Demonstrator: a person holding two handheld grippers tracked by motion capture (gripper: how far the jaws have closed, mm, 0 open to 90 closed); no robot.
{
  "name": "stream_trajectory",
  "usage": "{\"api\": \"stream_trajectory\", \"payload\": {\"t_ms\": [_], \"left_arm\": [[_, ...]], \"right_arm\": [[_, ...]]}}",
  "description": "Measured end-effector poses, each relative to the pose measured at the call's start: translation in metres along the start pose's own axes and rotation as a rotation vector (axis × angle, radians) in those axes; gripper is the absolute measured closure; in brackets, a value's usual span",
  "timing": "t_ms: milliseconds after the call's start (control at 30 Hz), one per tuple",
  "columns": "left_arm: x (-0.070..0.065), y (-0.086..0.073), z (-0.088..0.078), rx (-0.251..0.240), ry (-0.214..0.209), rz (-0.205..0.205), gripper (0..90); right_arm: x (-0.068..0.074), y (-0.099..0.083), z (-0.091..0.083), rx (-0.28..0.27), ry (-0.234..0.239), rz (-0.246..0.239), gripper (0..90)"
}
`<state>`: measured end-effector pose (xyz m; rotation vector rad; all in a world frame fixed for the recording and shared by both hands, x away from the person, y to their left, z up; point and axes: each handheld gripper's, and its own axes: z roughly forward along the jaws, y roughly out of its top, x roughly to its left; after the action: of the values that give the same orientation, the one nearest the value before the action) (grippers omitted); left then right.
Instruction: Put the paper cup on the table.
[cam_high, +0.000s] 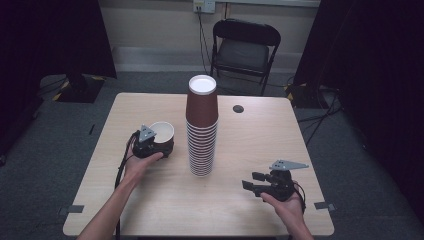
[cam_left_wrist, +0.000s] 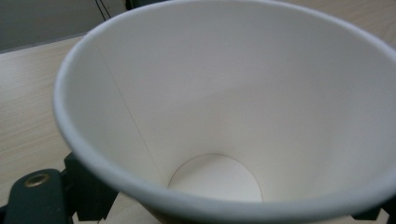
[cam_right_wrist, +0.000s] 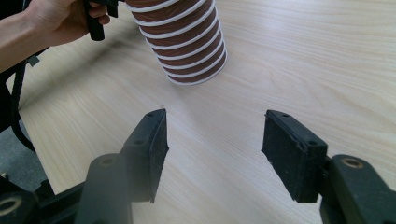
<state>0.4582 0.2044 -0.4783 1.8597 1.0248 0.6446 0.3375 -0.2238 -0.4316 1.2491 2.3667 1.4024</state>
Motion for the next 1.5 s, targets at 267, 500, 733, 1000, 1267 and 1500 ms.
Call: {"api": "stream_trajectory", "payload": {"t_ms": [267, 500, 733, 1000, 1267, 1500], "left_arm": [[0.003, -0.006, -0.002, 0.051, -0.035, 0.005, 15.0], [0.003, -0.011, -0.001, 0.100, -0.048, 0.012, 15.7], [0.008, -0.011, -0.012, 0.126, -0.057, 0.002, 15.7], [0.014, -0.016, -0.036, 0.121, -0.071, -0.041, 15.7], [0.016, -0.012, -0.060, 0.139, -0.052, -0.072, 16.1], [0.005, -0.014, -0.082, 0.140, -0.070, -0.060, 16.1]], "right_arm": [[-0.004, -0.001, -0.006, -0.033, -0.026, 0.012, 37.5], [-0.005, -0.001, -0.007, -0.041, -0.032, 0.018, 35.9], [-0.006, 0.001, -0.011, -0.061, -0.050, 0.024, 35.4], [-0.008, 0.001, -0.013, -0.065, -0.065, 0.030, 34.7], [-0.017, -0.003, -0.016, -0.070, -0.103, 0.046, 33.7], [-0.019, -0.004, -0.018, -0.069, -0.111, 0.056, 33.6]]}}
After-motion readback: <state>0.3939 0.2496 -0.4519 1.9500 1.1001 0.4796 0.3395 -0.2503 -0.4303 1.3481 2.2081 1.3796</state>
